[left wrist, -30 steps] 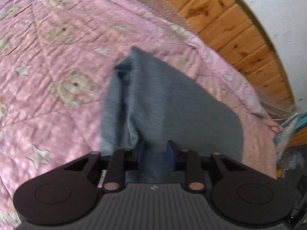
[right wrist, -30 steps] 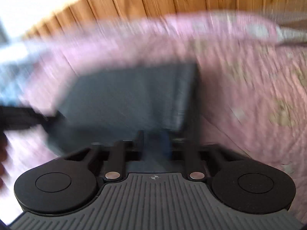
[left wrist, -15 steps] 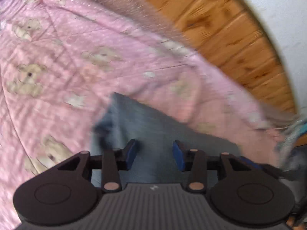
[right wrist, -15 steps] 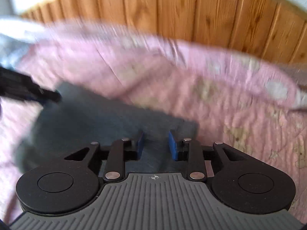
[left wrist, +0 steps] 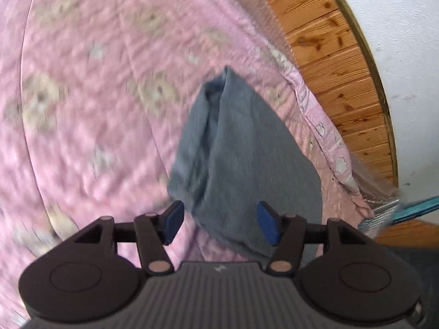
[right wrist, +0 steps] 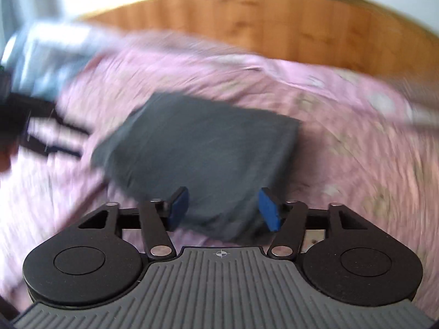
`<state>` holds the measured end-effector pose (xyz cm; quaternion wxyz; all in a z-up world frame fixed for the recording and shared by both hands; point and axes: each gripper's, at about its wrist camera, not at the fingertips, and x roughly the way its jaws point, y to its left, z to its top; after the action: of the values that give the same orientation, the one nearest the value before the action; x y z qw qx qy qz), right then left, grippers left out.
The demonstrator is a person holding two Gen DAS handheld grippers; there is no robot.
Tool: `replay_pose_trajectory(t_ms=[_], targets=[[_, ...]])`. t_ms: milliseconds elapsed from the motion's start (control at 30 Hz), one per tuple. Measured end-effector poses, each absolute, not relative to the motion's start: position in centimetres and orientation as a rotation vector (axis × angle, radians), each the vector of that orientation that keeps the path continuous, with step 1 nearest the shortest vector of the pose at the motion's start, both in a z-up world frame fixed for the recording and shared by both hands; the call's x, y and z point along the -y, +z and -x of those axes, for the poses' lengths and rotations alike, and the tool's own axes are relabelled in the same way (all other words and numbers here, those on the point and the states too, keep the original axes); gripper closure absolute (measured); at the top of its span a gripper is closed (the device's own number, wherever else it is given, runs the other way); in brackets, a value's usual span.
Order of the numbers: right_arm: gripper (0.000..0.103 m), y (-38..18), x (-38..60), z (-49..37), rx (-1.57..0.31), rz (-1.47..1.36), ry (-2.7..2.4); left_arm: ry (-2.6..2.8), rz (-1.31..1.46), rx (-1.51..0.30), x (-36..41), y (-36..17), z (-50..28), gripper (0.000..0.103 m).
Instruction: Fold clothes
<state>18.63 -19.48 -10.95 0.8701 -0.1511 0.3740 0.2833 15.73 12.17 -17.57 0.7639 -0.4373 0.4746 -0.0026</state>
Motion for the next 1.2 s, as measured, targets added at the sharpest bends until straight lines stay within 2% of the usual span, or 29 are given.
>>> replay_pose_trajectory(t_ms=[33, 67, 100, 167, 367, 500, 567, 633, 700, 767, 833, 1000, 1200], targets=[[0.041, -11.9, 18.2, -18.3, -0.773, 0.389, 0.603, -0.015, 0.964, -1.036, -11.6, -18.2, -15.9, 0.044], [0.050, -12.8, 17.3, -18.2, -0.774, 0.435, 0.605, -0.015, 0.952, -1.039, -11.1, -18.8, -16.6, 0.040], [0.058, -13.5, 17.0, -18.6, -0.784, 0.448, 0.601, 0.015, 0.919, -1.049, -10.6, -19.5, -17.3, 0.043], [0.066, -14.5, 17.6, -19.7, -0.821, 0.428, 0.591, 0.033, 0.895, -1.044, -10.6, -20.4, -18.4, 0.048], [0.068, -13.8, 20.5, -20.1, -0.869, 0.319, 0.562, 0.061, 0.913, -1.016, -11.6, -19.4, -18.7, 0.051], [0.063, -14.9, 22.5, -20.5, -0.954, 0.218, 0.493, 0.140, 0.922, -0.977, -13.3, -18.1, -17.8, 0.052], [0.060, -14.9, 23.1, -20.3, -1.013, 0.157, 0.463, 0.127, 0.847, -0.993, -13.4, -16.8, -17.3, 0.049], [0.050, -14.2, 23.2, -19.6, -1.045, 0.116, 0.415, 0.097, 0.668, -1.024, -11.9, -14.8, -16.4, 0.037], [0.030, -13.1, 22.8, -18.4, -1.046, 0.090, 0.366, 0.068, 0.464, -1.045, -9.5, -13.1, -14.9, 0.017], [0.022, -12.3, 22.2, -17.2, -1.043, 0.081, 0.330, 0.036, 0.338, -1.059, -7.3, -12.2, -13.3, 0.013], [0.022, -11.5, 21.5, -16.0, -1.038, 0.079, 0.297, 0.003, 0.262, -1.071, -5.6, -11.8, -11.7, 0.010], [0.022, -9.4, 20.0, -13.0, -1.016, 0.069, 0.205, -0.081, 0.321, -1.102, -4.7, -11.6, -9.4, 0.000], [0.016, -5.9, 18.2, -8.6, -0.951, 0.130, 0.132, -0.180, 0.325, -1.039, -4.0, -9.6, -6.4, 0.000]])
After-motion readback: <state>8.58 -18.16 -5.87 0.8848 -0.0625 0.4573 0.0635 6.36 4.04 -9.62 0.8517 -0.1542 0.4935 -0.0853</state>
